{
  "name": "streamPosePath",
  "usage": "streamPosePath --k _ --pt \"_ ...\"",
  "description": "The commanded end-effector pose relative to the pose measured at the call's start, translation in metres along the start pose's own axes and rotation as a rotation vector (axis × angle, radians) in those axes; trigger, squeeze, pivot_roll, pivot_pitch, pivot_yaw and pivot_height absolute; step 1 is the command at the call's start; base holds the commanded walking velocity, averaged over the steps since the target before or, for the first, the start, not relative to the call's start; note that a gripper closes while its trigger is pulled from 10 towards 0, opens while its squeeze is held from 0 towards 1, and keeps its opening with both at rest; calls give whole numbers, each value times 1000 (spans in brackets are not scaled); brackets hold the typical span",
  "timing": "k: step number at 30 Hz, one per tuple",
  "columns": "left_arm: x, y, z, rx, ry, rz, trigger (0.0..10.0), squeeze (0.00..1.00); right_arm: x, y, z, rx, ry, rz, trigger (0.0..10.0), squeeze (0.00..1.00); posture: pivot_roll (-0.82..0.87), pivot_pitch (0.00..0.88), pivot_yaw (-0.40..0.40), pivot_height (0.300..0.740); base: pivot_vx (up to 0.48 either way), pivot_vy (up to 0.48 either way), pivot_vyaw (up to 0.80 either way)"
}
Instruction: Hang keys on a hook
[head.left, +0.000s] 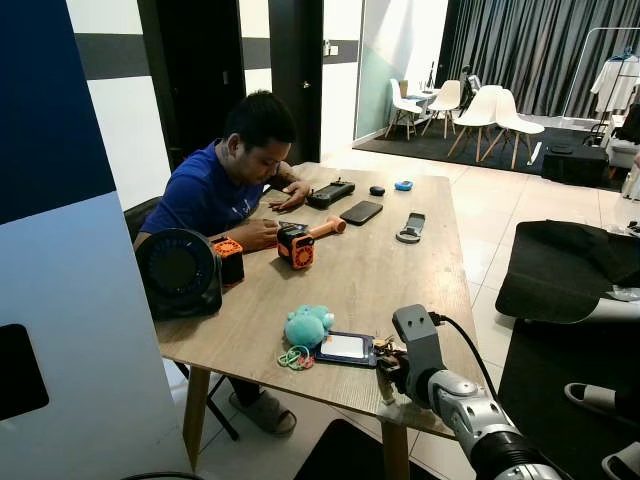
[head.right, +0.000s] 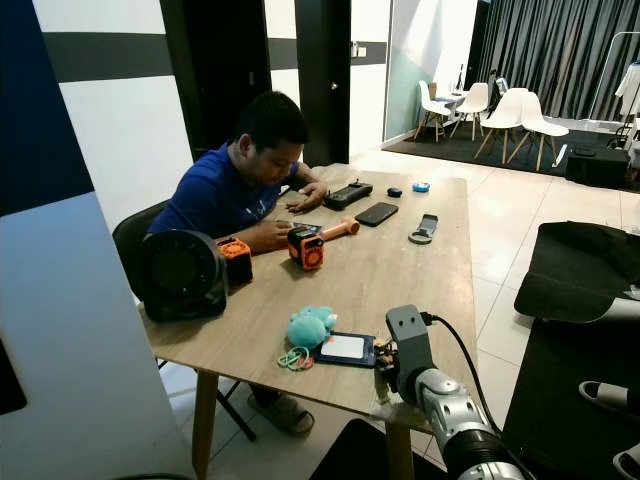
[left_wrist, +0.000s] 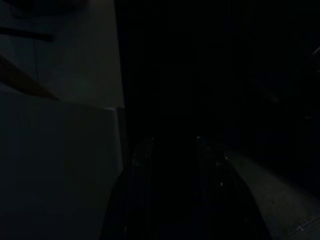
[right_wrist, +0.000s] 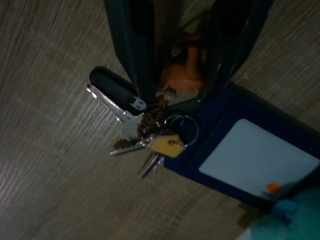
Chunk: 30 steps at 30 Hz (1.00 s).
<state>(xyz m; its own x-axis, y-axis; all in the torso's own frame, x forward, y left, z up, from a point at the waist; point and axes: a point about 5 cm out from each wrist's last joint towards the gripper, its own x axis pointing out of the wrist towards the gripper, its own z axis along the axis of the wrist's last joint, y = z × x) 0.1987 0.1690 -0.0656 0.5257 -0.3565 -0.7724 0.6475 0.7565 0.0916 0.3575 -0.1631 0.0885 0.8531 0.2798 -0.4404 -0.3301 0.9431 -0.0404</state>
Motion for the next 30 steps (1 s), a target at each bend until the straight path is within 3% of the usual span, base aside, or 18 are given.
streamPosePath --k 1,10,14,16,19,21,23,24,25,26,27,28,30 --pt "-1 2 -4 20 32 3 10000 0 0 7 -27 26 114 30 196 0 58 7 17 740 0 0 0" --pt "-1 2 -6 27 43 0 10000 0 -1 7 -27 37 106 38 0 0 59 6 19 740 0 0 0" --pt "-2 3 -6 29 43 3 10000 0 -1 1 -10 72 10 14 0 0 61 9 20 740 0 0 0" --pt "-2 5 -5 29 43 7 10000 0 -2 -3 18 145 -149 13 0 0 61 9 20 740 0 0 0" --pt "-2 5 -5 29 43 7 10000 0 -2 -3 18 145 -149 13 0 0 61 9 20 740 0 0 0" --pt "-3 6 -6 31 44 9 10000 0 -9 -9 54 208 -352 22 0 0 59 13 26 740 0 0 0" --pt "-3 6 -6 31 44 9 10000 0 -9 -9 54 208 -352 22 0 0 59 13 26 740 0 0 0" --pt "-3 6 -6 32 46 9 10000 0 -15 -12 74 235 -463 28 0 0 59 13 25 740 0 0 0" --pt "-3 6 -6 32 46 9 10000 0 -15 -12 74 235 -463 28 0 0 59 13 25 740 0 0 0" --pt "-3 6 -7 32 47 9 10000 0 -23 -15 94 260 -574 30 0 0 59 13 25 740 0 0 0" --pt "-3 6 -7 32 47 9 10000 0 -23 -15 94 260 -574 30 0 0 59 13 25 740 0 0 0" --pt "-3 6 -7 32 48 9 10000 0 -31 -17 109 274 -659 30 0 0 61 15 24 740 0 0 0" --pt "-3 5 -7 31 48 9 10000 0 -36 -18 119 284 -712 31 0 0 61 15 24 740 0 0 0"
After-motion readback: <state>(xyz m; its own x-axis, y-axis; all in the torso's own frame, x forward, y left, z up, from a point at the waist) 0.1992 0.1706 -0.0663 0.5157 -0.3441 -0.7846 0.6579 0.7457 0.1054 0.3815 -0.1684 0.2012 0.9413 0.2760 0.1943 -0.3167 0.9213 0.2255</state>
